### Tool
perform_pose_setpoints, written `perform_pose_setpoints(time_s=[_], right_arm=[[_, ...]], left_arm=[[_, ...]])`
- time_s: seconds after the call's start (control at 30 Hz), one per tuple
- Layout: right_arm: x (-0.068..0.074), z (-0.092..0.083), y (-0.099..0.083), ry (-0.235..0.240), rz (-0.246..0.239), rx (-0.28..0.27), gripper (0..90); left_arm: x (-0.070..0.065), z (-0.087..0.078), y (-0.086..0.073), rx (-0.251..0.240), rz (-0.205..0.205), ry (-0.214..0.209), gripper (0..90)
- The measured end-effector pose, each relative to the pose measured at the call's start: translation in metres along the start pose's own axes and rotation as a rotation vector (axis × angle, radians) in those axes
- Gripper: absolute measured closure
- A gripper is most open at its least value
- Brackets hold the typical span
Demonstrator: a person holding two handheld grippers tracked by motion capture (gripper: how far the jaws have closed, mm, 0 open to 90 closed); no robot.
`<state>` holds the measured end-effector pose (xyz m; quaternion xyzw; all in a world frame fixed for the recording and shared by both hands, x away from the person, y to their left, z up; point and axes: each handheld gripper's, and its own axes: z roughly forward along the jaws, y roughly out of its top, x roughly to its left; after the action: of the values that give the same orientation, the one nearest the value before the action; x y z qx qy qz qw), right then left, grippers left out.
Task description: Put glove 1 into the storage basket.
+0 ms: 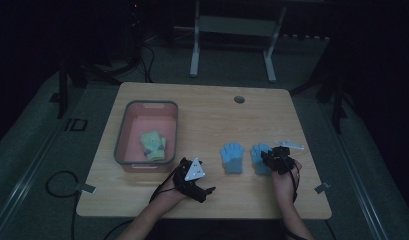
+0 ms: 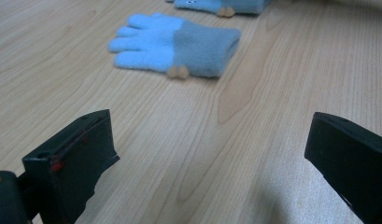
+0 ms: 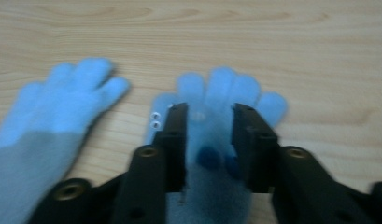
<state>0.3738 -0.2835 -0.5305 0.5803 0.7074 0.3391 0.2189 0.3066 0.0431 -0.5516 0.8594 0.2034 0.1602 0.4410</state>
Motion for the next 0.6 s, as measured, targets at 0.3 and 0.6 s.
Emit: perform_pose_setpoints(time_s=[0.3, 0.6], right_arm=[[-0.022, -0.013, 0.012, 0.155, -0.148, 0.021, 56.8], [-0.038, -0.012, 0.008, 0.274, -0.294, 0.026, 58.3]], left_arm=[[-0.001, -0.001, -0.001, 0.007, -0.007, 0.002, 1.7], [-0.001, -0.002, -0.002, 0.005, -0.01, 0.006, 1.7]])
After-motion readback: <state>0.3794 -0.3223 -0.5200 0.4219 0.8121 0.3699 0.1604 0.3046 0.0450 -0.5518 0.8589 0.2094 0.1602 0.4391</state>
